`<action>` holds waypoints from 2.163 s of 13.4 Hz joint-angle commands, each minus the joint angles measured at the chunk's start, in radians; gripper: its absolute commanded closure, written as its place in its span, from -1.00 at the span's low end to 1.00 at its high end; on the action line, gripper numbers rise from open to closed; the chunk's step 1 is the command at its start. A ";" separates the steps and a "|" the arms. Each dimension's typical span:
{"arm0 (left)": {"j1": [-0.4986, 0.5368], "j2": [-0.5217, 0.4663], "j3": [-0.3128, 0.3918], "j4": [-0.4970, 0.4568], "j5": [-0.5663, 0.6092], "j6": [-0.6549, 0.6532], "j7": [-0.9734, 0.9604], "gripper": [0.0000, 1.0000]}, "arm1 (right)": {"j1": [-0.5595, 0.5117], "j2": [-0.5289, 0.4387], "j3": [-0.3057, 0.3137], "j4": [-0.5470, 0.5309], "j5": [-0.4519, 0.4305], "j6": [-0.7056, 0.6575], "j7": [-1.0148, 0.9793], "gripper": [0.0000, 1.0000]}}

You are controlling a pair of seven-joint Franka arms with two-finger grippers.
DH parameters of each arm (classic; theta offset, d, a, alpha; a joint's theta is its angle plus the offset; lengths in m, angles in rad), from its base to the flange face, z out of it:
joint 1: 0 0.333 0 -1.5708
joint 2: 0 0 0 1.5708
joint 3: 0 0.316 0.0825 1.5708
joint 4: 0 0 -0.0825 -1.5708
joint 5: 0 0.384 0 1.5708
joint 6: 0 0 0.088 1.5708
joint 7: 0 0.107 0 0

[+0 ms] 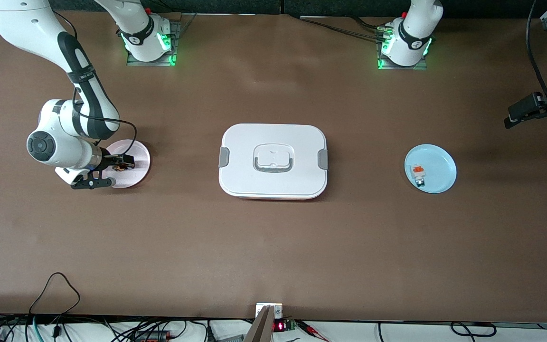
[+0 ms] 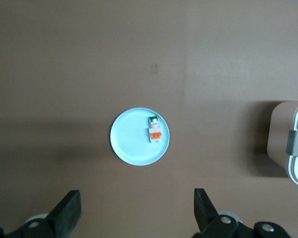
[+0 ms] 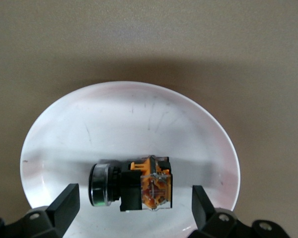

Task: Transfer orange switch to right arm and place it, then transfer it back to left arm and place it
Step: 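Reach the right gripper to the switch on the white plate and grasp it, then lift the switch with the right gripper and carry it above the box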

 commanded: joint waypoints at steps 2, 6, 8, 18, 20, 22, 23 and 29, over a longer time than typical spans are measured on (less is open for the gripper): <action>0.004 -0.003 -0.002 0.014 -0.019 -0.028 0.001 -1.00 | -0.009 -0.003 0.005 -0.034 -0.014 0.044 -0.017 -1.00; 0.004 -0.003 -0.002 0.016 -0.007 -0.022 0.006 -1.00 | -0.009 0.005 0.005 -0.040 -0.014 0.052 -0.017 -1.00; 0.005 -0.003 0.001 0.016 -0.007 -0.019 0.007 -1.00 | -0.009 0.016 0.005 -0.046 -0.014 0.072 -0.018 -1.00; 0.007 -0.003 0.007 0.014 -0.005 -0.019 0.007 -1.00 | -0.007 0.036 0.005 -0.046 -0.014 0.084 -0.041 -0.77; 0.007 -0.003 0.005 0.014 -0.005 -0.019 0.007 -1.00 | -0.007 0.033 0.005 -0.043 -0.012 0.081 -0.044 -0.14; 0.007 -0.003 0.001 0.014 -0.008 -0.019 0.007 -1.00 | -0.010 0.027 0.006 -0.037 -0.003 0.075 -0.034 0.42; 0.007 -0.004 -0.001 0.016 -0.014 -0.019 0.007 -1.00 | -0.009 0.024 0.006 -0.037 -0.001 0.074 -0.034 0.54; 0.005 -0.006 -0.002 0.017 -0.016 -0.021 0.006 -1.00 | -0.006 -0.033 0.028 -0.033 0.005 0.074 -0.037 0.57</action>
